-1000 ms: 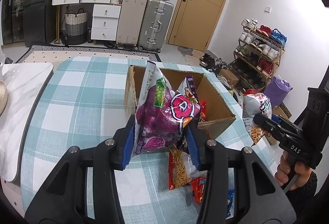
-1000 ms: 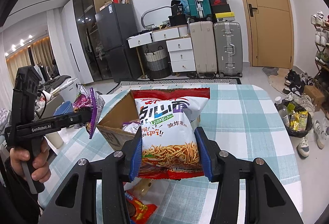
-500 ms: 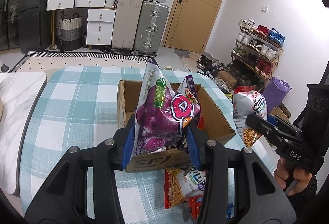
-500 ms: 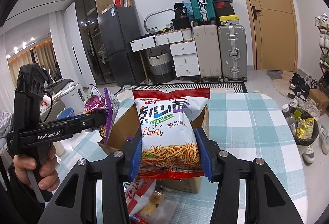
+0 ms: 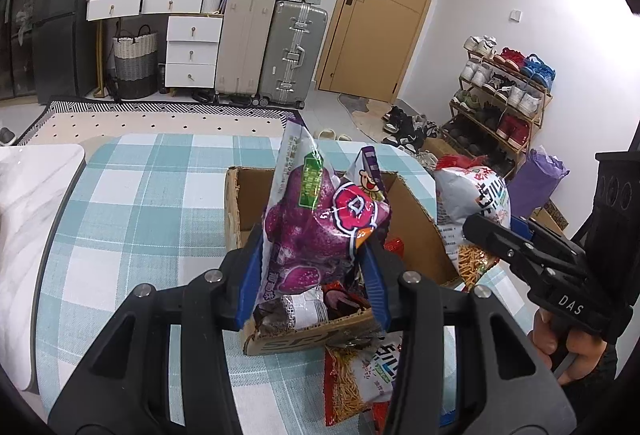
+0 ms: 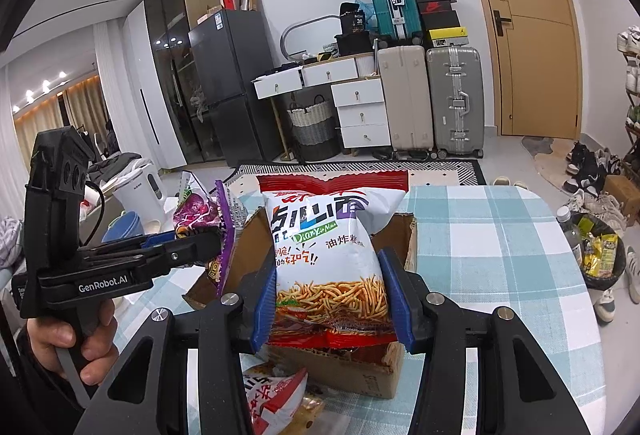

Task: Organize snacks
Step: 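Lift both held bags and carry them over the cardboard box, then lower both bags into the box, open both grippers and withdraw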

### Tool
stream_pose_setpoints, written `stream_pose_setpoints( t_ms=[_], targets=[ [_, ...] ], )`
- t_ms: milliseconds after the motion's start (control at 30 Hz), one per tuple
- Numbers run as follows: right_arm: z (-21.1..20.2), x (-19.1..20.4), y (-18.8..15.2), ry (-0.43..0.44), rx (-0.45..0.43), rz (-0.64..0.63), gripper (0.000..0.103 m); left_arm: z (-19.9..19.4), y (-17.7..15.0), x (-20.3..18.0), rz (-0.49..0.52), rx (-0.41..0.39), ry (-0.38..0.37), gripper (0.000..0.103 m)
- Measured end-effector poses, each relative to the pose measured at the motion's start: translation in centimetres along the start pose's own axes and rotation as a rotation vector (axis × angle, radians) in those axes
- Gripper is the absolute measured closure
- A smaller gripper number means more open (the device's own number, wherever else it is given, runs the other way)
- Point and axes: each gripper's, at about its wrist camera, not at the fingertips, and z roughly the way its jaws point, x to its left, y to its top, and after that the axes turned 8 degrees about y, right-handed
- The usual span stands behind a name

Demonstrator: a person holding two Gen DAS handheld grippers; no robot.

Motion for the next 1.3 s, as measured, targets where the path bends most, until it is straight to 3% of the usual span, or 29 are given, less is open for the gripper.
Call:
stream_pose_setpoints(
  t_ms=[733, 1200, 1300],
  targets=[
    [6.1, -1.8, 0.4, -0.034, 0.078, 0.052, 0.054, 6.7, 0.4, -1.0, 0.04, 0.046, 0.063, 0.061],
    [7.2, -1.2, 0.3, -0.065, 0.095, 0.02, 0.054, 9.2, 0.1, -1.9, 0.045, 0.074, 0.072, 0.061],
    [6.8, -1.1, 0.3, -0.019, 0.082, 0.026, 0.053, 9.7, 0.1, -1.8, 0.047, 0.082, 0.085, 0.061]
  ],
)
